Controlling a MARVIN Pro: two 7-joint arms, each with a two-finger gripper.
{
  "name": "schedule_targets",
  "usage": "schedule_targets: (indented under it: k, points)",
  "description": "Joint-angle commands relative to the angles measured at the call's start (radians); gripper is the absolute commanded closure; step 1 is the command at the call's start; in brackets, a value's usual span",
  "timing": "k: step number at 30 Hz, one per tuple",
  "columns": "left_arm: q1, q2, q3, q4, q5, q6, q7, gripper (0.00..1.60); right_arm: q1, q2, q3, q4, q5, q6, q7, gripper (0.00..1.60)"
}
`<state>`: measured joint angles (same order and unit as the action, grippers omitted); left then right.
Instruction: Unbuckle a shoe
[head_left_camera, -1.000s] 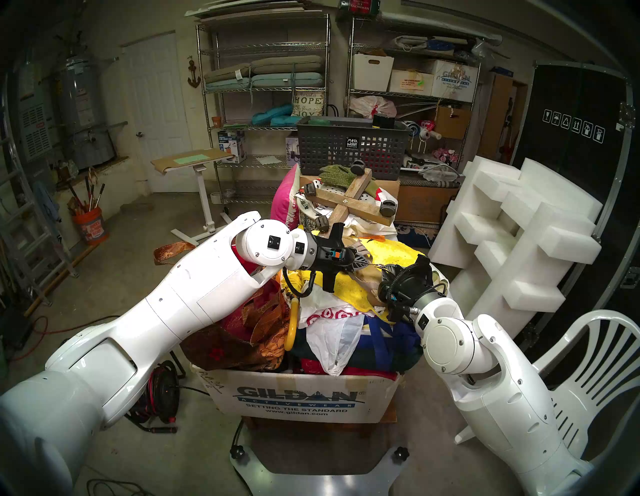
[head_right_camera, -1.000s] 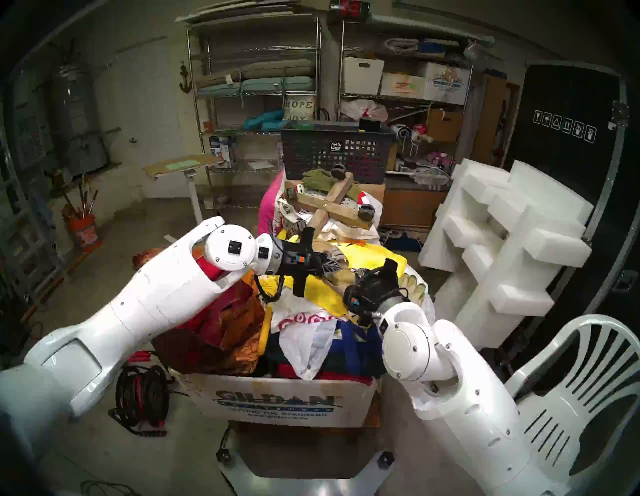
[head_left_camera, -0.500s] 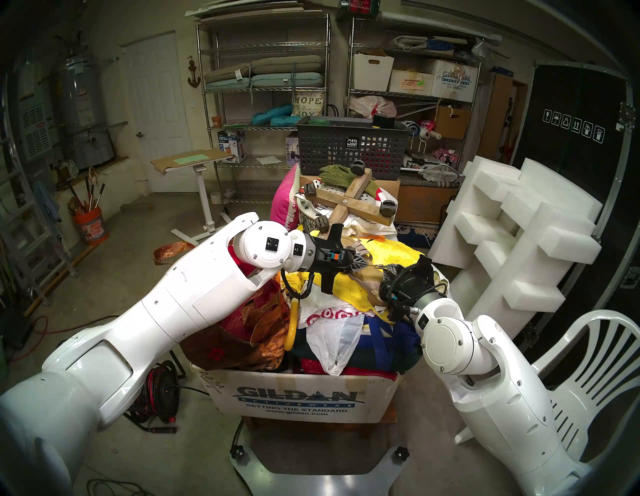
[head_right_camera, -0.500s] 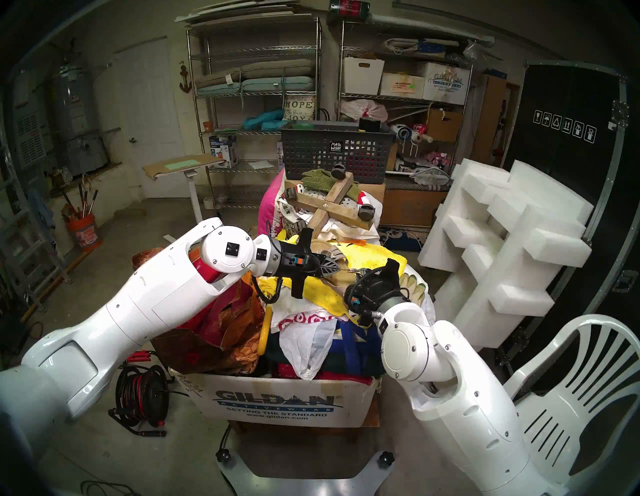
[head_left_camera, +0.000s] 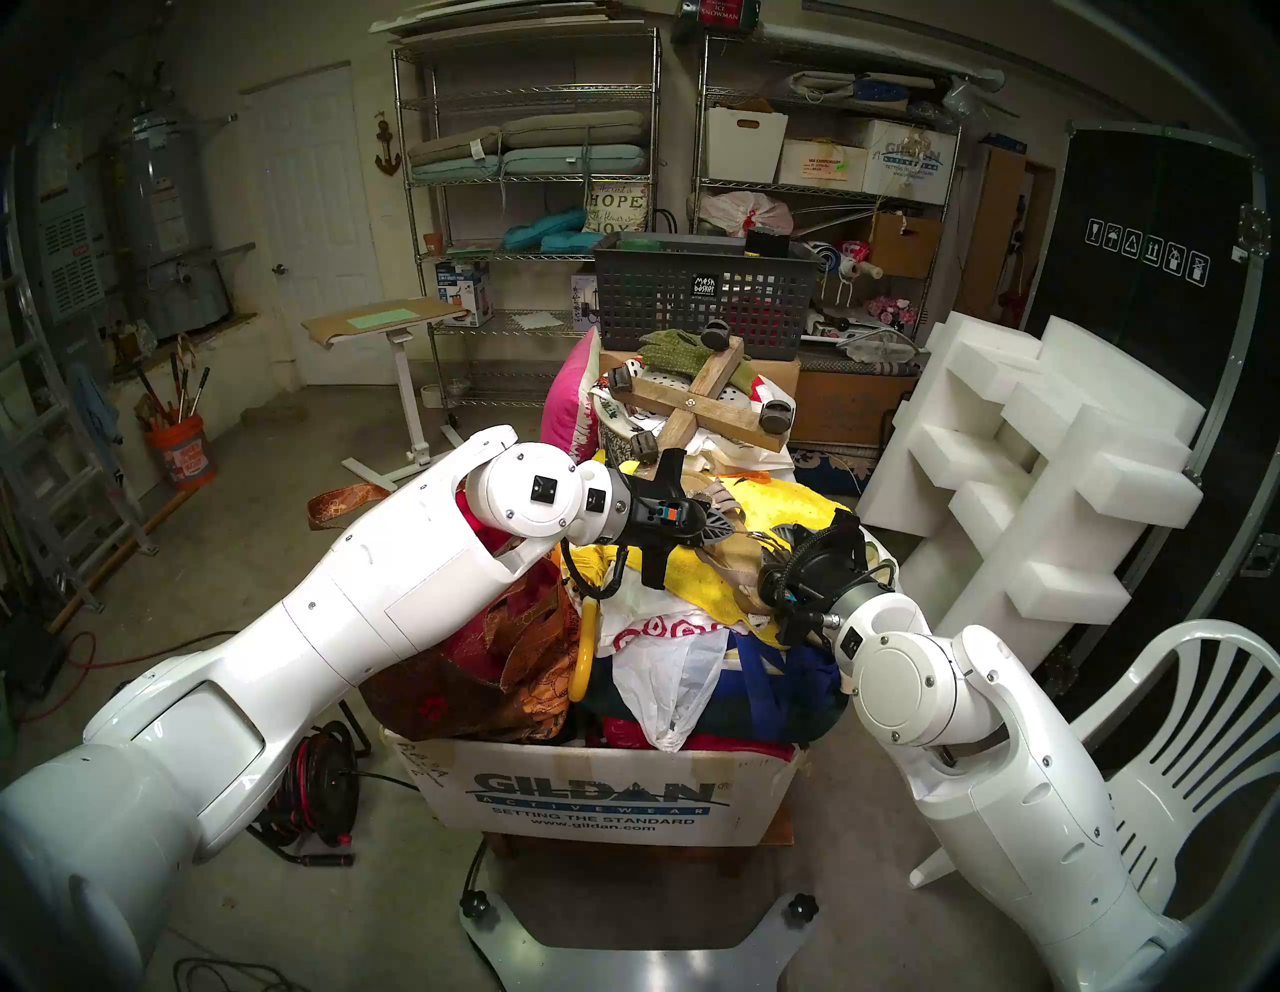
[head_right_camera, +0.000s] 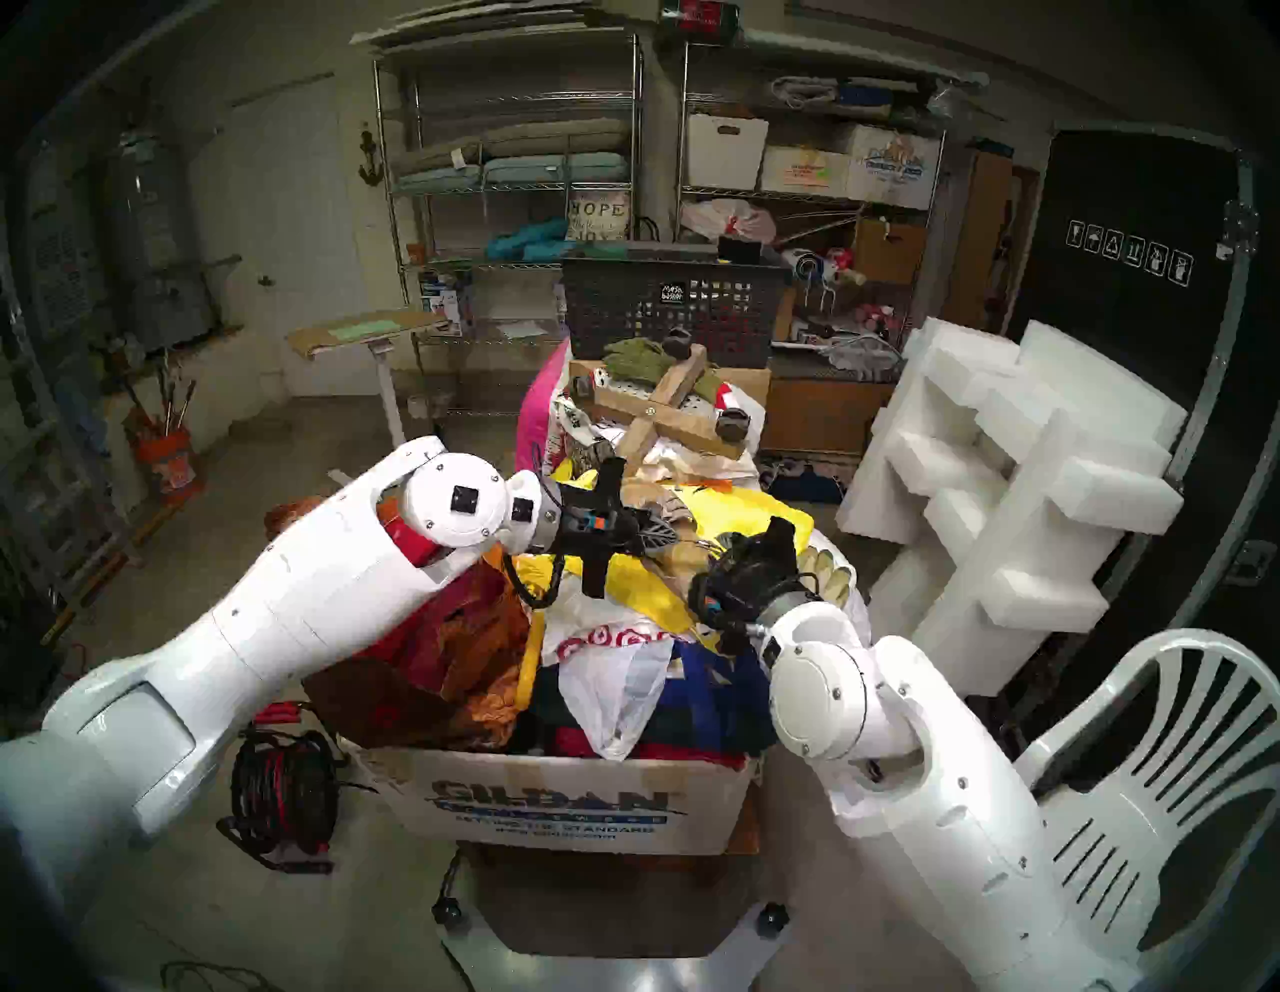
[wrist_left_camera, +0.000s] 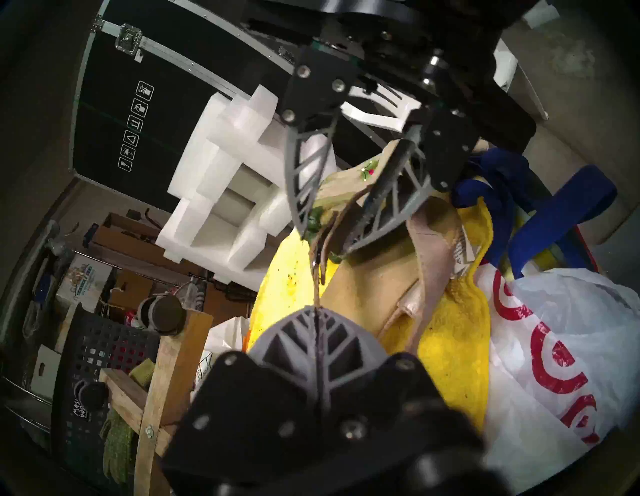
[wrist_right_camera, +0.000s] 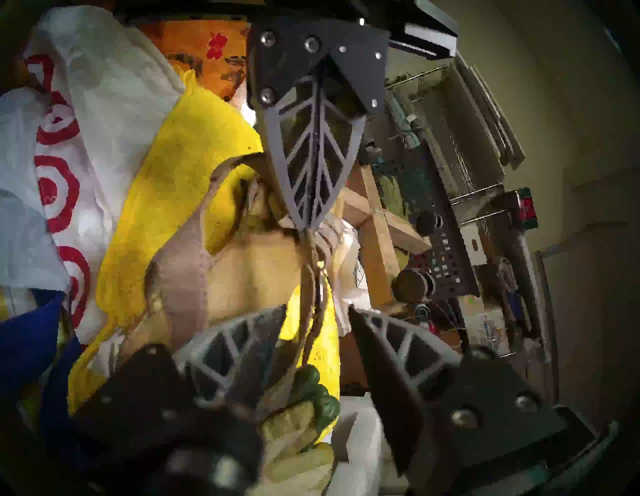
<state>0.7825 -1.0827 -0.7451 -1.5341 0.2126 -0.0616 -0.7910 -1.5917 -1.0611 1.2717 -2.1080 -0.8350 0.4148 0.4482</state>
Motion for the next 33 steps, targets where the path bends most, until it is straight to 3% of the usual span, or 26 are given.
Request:
schedule_targets:
  k: [1, 6, 13, 19, 24, 26, 27, 29, 32, 33]
  points:
    - [-0.012, -0.003, -0.012, -0.009, -0.004, -0.005, 0.005, 1.6, 0.035, -0.004, -0.01, -0.024, -0.006, -0.011, 0.004, 0.57]
    - [-0.009, 0.0, -0.013, -0.014, -0.005, -0.004, 0.007, 1.6, 0.038, -0.008, -0.017, -0.02, -0.007, -0.011, 0.009, 0.8]
    - [-0.006, 0.006, -0.015, -0.018, -0.007, -0.006, 0.007, 1.6, 0.045, -0.016, -0.025, -0.013, -0.018, -0.001, 0.015, 0.85]
    - [-0.003, 0.011, -0.017, -0.026, -0.009, -0.005, 0.01, 1.6, 0.05, -0.019, -0.032, -0.005, -0.043, 0.014, 0.015, 1.02]
    - [-0.003, 0.016, -0.018, -0.028, -0.011, -0.006, 0.01, 1.6, 0.048, -0.018, -0.019, 0.0, -0.044, 0.028, 0.02, 0.89]
    - [-0.003, 0.016, -0.018, -0.028, -0.012, -0.006, 0.011, 1.6, 0.048, -0.017, -0.015, 0.002, -0.042, 0.029, 0.02, 0.8]
    - [-0.003, 0.016, -0.017, -0.028, -0.012, -0.007, 0.011, 1.6, 0.047, -0.016, -0.013, 0.002, -0.041, 0.029, 0.021, 0.66]
    - [-0.004, 0.017, -0.016, -0.028, -0.013, -0.007, 0.011, 1.6, 0.047, -0.017, -0.011, 0.001, -0.04, 0.029, 0.023, 0.59]
    - [-0.005, 0.017, -0.015, -0.027, -0.013, -0.008, 0.012, 1.6, 0.047, -0.018, -0.008, 0.002, -0.035, 0.029, 0.026, 0.54]
    - [-0.005, 0.016, -0.015, -0.027, -0.014, -0.008, 0.012, 1.6, 0.047, -0.018, -0.008, 0.002, -0.035, 0.028, 0.027, 0.59]
